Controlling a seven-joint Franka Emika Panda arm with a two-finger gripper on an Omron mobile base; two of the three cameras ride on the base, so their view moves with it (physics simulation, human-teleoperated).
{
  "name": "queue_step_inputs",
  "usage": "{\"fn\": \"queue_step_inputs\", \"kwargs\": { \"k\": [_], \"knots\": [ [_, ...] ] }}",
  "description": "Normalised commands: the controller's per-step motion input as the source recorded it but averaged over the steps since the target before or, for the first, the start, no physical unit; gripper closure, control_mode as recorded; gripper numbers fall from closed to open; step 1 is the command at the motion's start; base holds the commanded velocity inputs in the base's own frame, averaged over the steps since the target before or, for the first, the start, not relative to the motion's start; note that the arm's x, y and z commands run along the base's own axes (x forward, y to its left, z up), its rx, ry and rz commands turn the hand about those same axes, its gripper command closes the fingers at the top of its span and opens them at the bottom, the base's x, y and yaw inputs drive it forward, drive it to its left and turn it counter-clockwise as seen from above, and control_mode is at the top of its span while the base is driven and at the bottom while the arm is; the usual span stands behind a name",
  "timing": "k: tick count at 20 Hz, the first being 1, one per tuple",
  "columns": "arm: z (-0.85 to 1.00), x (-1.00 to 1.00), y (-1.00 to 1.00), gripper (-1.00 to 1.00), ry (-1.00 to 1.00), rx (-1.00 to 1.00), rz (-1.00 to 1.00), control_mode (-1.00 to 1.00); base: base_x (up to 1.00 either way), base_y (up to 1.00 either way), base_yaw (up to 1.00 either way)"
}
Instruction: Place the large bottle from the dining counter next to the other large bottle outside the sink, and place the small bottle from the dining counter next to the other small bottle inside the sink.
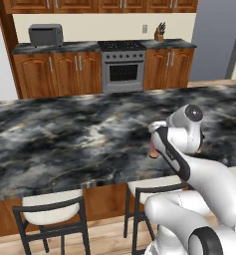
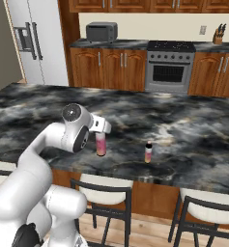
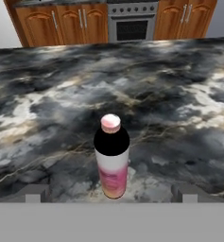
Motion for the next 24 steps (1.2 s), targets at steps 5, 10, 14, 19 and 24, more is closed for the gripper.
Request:
{"fn": "queue_step_inputs", "kwargs": {
  "k": [5, 10, 14, 19, 24],
  "knots": [
    [-0.2, 0.0, 0.0, -1.0, 0.0, 0.0, 0.0, -1.0, 0.0, 0.0, 0.0],
    [-0.09, 0.0, 0.0, -1.0, 0.0, 0.0, 0.0, -1.0, 0.0, 0.0, 0.0],
    [-0.01, 0.08, 0.0, -1.0, 0.0, 0.0, 0.0, -1.0, 0.0, 0.0, 0.0],
    [-0.09, 0.15, 0.0, -1.0, 0.0, 0.0, 0.0, -1.0, 0.0, 0.0, 0.0],
    [-0.25, 0.2, 0.0, -1.0, 0.0, 0.0, 0.0, -1.0, 0.0, 0.0, 0.0]
  ]
}}
